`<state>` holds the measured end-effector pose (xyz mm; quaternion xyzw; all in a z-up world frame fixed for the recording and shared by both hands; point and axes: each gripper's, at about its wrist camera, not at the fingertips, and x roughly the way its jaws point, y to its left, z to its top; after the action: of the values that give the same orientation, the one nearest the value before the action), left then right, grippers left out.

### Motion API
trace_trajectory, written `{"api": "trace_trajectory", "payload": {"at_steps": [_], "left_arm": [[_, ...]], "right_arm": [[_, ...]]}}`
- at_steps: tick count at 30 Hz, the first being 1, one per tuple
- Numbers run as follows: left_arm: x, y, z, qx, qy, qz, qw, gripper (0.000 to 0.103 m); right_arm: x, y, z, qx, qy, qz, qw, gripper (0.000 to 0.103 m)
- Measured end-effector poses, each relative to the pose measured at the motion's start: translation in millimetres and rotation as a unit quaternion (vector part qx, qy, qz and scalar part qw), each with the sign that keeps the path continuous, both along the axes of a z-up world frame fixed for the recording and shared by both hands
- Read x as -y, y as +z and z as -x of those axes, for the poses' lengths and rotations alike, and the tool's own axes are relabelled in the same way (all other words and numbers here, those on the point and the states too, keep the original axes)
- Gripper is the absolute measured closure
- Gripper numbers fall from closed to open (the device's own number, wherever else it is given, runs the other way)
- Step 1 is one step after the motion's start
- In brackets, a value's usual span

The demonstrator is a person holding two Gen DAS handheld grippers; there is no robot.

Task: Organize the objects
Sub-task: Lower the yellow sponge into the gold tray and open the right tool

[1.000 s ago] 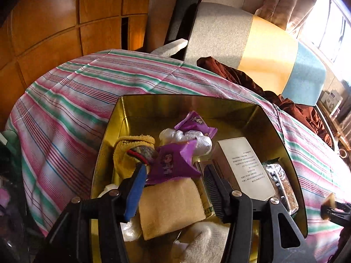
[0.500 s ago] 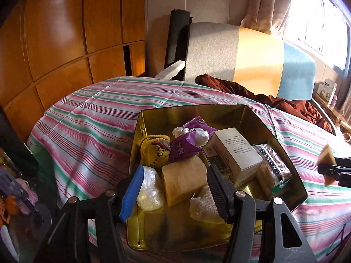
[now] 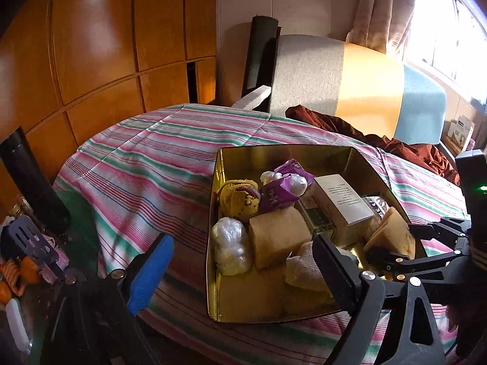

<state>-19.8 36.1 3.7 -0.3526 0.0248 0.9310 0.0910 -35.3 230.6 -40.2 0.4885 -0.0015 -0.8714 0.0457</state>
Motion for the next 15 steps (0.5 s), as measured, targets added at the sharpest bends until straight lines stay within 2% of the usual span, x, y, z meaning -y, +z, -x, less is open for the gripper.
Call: {"api": "trace_trajectory", "payload": {"at_steps": [4,11,15], "left_arm": [[4.4,-1.9,-2.1,0.005,0.009,0.000,0.9999,0.000],[10.6,2.4,-5.3,0.006,0.027,-0.018,0.9995,0.000],[12.1,7.6,-10.1,-0.002,0.031,-0.027,0.9992,0.000]], "right_arm": [[1.6,2.9,-2.2,-0.002,-0.001,0.012,1.000,0.017],[3.1,19.3,-17.2,-0.038,-0.015,0.028,0.999,0.017],[-0.2,35.4,-25.1,-0.077,-0.030,0.076,0.994,0.015]]}}
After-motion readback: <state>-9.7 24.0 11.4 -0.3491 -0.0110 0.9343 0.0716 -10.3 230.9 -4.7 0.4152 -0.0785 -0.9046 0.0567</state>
